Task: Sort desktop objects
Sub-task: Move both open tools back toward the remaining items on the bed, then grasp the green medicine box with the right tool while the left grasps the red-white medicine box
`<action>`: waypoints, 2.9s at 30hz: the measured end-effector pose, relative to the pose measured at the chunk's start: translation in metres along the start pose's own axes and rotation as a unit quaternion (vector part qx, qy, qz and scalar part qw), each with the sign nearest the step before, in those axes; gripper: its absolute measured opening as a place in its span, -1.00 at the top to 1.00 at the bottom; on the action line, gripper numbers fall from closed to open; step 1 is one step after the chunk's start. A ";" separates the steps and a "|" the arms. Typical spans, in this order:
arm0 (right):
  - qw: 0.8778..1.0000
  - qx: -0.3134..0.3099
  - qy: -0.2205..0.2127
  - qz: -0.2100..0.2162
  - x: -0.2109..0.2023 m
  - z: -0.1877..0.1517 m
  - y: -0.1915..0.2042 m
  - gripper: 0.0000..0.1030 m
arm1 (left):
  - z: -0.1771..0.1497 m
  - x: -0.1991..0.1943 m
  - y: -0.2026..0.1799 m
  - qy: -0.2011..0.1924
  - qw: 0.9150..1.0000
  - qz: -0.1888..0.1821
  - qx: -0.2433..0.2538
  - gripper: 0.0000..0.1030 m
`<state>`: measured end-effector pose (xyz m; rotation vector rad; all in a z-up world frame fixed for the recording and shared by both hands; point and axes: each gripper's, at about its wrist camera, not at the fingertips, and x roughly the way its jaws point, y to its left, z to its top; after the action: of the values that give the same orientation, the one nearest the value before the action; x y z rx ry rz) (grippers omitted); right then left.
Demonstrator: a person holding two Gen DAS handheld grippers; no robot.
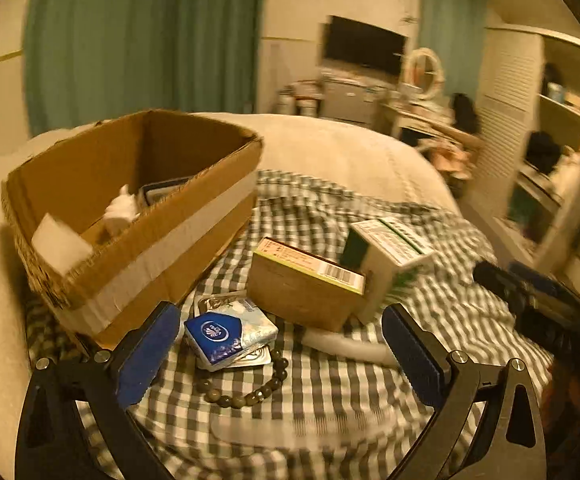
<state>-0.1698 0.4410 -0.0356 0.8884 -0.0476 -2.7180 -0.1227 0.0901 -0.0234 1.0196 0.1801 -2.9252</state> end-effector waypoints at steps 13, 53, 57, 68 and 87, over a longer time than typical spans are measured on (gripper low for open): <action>0.998 0.052 0.020 -0.009 0.029 -0.014 -0.048 -0.49 | 0.016 0.111 -0.021 0.065 0.985 0.083 -0.138 -1.00; 0.992 -0.050 0.024 0.114 0.121 0.006 -0.001 -0.99 | 0.003 0.114 0.014 0.129 0.978 -0.059 -0.152 0.07; 0.992 -0.038 0.016 0.116 0.123 0.011 -0.004 -0.99 | 0.006 0.103 0.012 0.110 0.981 -0.057 -0.151 0.16; 0.990 -0.104 0.046 0.085 0.166 0.009 0.039 -0.96 | 0.016 0.095 0.016 0.100 0.985 -0.048 -0.133 0.30; 0.996 -0.011 0.045 0.070 0.069 0.012 -0.011 -0.49 | 0.032 0.051 -0.016 0.081 0.992 -0.077 -0.054 0.42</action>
<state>-0.2327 0.4318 -0.0672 0.9627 -0.0583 -2.5427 -0.1832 0.1019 -0.0285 1.2787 0.4347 -2.9249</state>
